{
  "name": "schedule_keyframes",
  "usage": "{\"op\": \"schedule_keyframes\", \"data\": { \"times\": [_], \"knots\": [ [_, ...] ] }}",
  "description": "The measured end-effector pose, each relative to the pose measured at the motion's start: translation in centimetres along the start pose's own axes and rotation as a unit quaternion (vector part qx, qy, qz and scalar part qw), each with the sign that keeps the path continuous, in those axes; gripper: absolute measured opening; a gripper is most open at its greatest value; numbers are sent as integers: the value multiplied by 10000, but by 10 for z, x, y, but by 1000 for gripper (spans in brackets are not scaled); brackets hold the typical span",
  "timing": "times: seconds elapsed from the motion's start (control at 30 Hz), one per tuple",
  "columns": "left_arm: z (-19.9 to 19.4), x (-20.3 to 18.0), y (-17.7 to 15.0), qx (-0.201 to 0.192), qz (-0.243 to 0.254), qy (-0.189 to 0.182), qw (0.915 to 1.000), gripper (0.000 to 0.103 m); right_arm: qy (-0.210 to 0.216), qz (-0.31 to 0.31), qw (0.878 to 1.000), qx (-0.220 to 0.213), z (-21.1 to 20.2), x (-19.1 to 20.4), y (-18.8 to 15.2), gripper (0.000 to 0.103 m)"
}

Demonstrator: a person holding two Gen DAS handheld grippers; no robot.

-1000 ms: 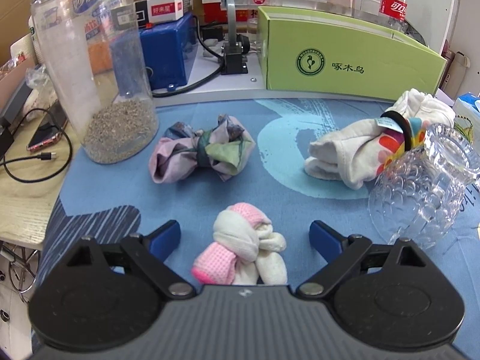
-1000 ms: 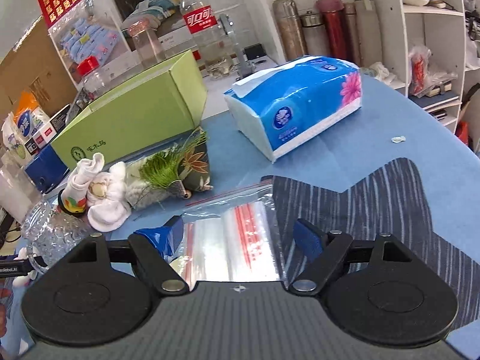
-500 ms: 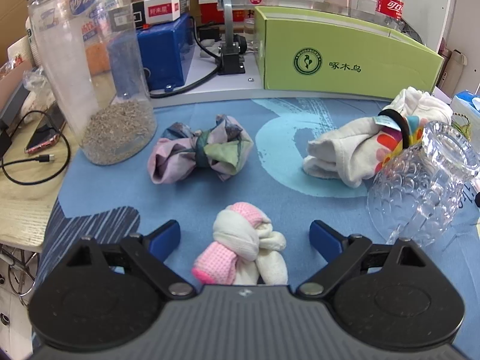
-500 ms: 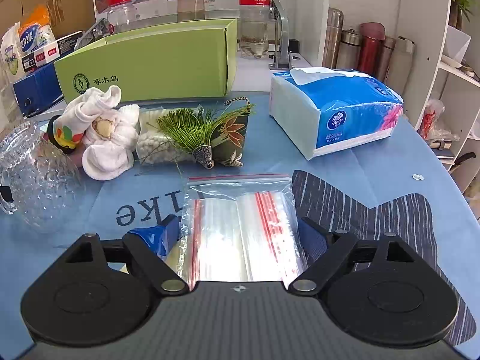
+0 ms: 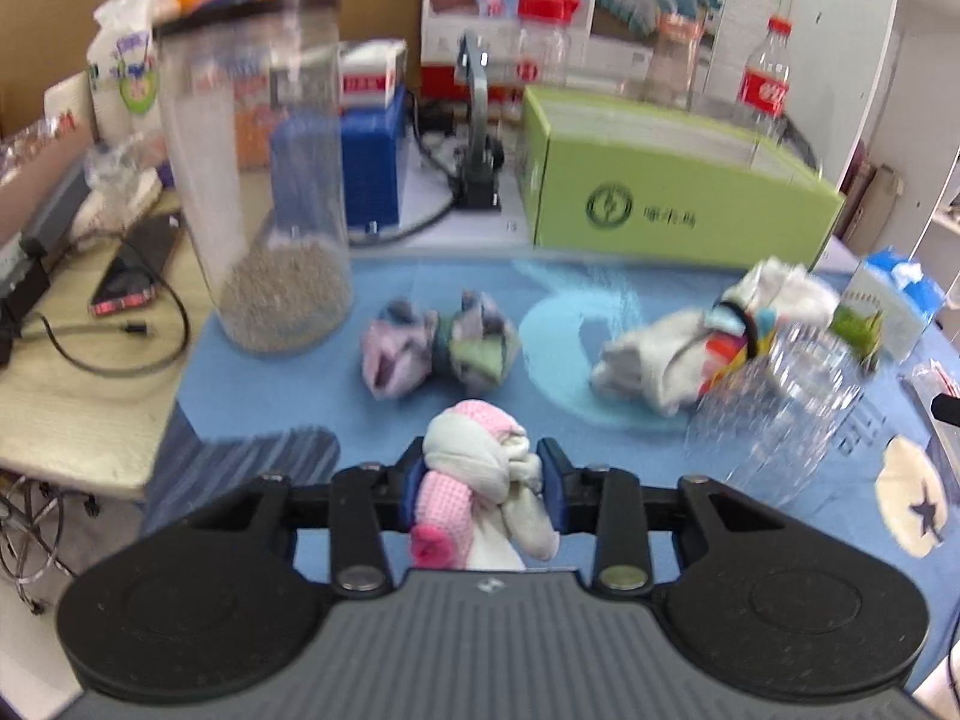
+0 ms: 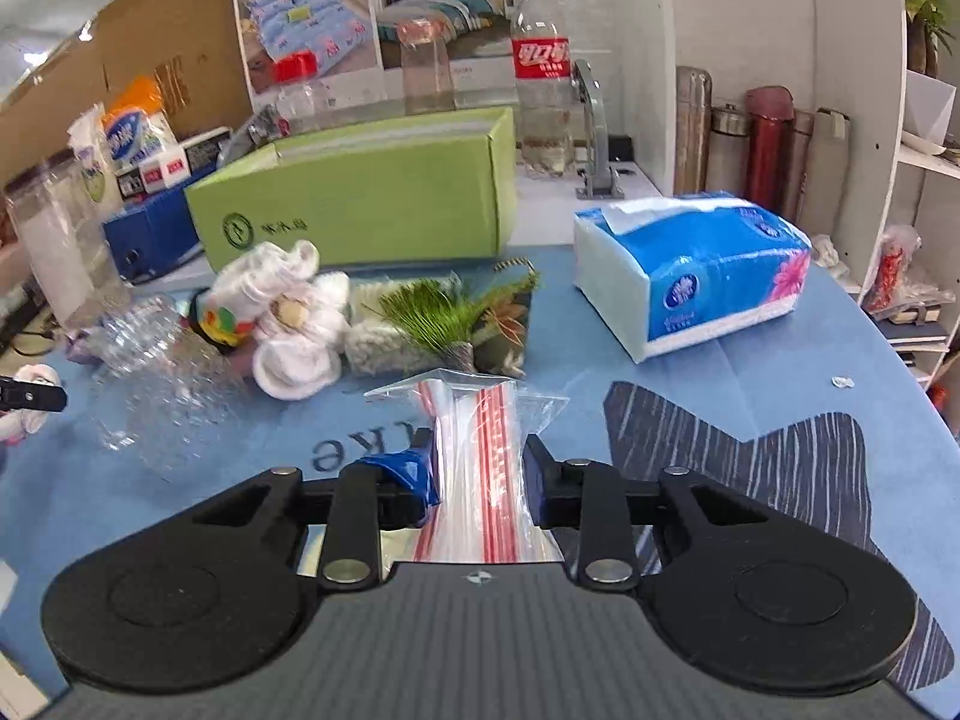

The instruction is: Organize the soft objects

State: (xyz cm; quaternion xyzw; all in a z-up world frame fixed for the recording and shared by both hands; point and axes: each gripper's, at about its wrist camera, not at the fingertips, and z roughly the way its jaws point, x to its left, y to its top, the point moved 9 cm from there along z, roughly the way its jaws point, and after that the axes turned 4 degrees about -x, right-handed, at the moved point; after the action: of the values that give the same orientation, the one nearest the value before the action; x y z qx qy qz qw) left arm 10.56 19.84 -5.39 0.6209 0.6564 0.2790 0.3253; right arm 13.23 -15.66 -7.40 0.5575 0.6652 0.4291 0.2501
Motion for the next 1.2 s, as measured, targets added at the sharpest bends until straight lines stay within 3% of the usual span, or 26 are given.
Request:
{"op": "schedule_keyframes", "data": {
  "times": [0.17, 0.33, 0.53, 0.7, 0.73, 0.77, 0.9, 1.2],
  "knots": [
    [-9, -23, 65, -579, 78, -289, 9979, 35, 500, -15, 9960, -739, -12, 21, 59, 13],
    [23, -55, 142, -900, 101, -545, 9944, 35, 577, -277, 9895, -1299, 18, 34, 139, 13],
    [92, -93, 211, -818, 110, -814, 9933, 36, 478, -311, 9916, -1157, 95, 37, 197, 13],
    [147, -114, 221, -552, 200, -856, 9946, 37, 613, -312, 9944, -802, 156, 47, 205, 16],
    [156, -117, 221, -502, 233, -816, 9951, 47, 668, -250, 9946, -748, 166, 49, 205, 19],
    [163, -118, 220, -445, 277, -728, 9960, 73, 719, -164, 9948, -700, 175, 49, 203, 22],
    [172, -114, 216, -402, 391, -541, 9970, 75, 559, 97, 9981, -228, 200, 47, 193, 26],
    [140, -97, 213, -435, -91, -728, 9964, 75, 642, 91, 9949, -771, 171, 54, 211, 44]
  ]
}}
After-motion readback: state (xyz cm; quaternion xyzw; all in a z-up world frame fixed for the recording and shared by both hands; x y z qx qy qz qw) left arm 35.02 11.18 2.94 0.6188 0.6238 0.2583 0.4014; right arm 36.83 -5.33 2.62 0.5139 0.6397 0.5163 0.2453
